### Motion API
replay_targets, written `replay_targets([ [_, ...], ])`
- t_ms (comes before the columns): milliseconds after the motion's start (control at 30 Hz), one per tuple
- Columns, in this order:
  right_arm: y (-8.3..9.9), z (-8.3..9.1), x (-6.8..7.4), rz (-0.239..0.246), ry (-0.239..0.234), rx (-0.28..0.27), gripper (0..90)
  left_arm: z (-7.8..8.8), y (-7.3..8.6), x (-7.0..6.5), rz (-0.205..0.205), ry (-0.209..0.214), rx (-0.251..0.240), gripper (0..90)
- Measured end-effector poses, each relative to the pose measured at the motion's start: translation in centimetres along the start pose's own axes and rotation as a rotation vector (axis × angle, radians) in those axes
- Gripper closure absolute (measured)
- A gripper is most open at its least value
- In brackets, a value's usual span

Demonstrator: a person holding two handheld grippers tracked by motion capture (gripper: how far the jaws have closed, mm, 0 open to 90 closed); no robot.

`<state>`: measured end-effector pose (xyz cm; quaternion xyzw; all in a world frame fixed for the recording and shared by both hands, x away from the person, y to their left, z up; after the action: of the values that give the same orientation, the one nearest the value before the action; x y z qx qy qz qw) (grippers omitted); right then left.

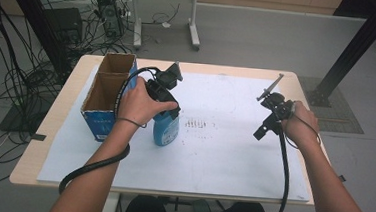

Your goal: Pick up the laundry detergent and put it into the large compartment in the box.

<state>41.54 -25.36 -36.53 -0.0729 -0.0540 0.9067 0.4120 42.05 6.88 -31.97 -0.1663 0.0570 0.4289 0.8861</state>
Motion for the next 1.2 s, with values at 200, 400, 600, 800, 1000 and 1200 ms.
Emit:
replay_targets([
  [200,0.07,-0.01,-0.04,-0.003,0.002,0.004,4.8,0.07,0.01,0.0,-0.001,0.002,0.0,33.1],
  [400,0.05,-0.08,0.06,-0.001,-0.003,0.001,4.8,0.08,0.07,-0.03,0.001,0.016,-0.003,36.4],
  [600,0.05,-0.06,0.12,-0.002,-0.002,0.0,4.8,0.08,0.07,-0.08,0.001,0.013,0.002,36.7],
  [800,0.09,-0.02,0.09,-0.002,-0.001,0.002,4.8,0.07,0.07,-0.05,0.001,0.012,0.0,36.8],
  [1000,0.14,0.09,0.07,-0.001,0.005,-0.001,4.8,0.07,0.09,-0.1,0.0,0.008,0.001,36.8],
  [1200,0.18,0.15,0.0,-0.004,0.007,0.004,4.9,0.08,0.15,-0.07,0.001,0.009,-0.003,36.8],
])
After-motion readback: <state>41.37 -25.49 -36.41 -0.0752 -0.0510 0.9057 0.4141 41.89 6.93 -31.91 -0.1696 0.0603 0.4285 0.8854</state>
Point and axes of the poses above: each handheld gripper's, and its own axes: z roughly backward along the jaws, y roughly out of its underside, x roughly to its left, the point moved 4 cm from there along -z, roughly forward along the jaws, and after that the axes turned 13 degrees about y, right-handed, at the moved point
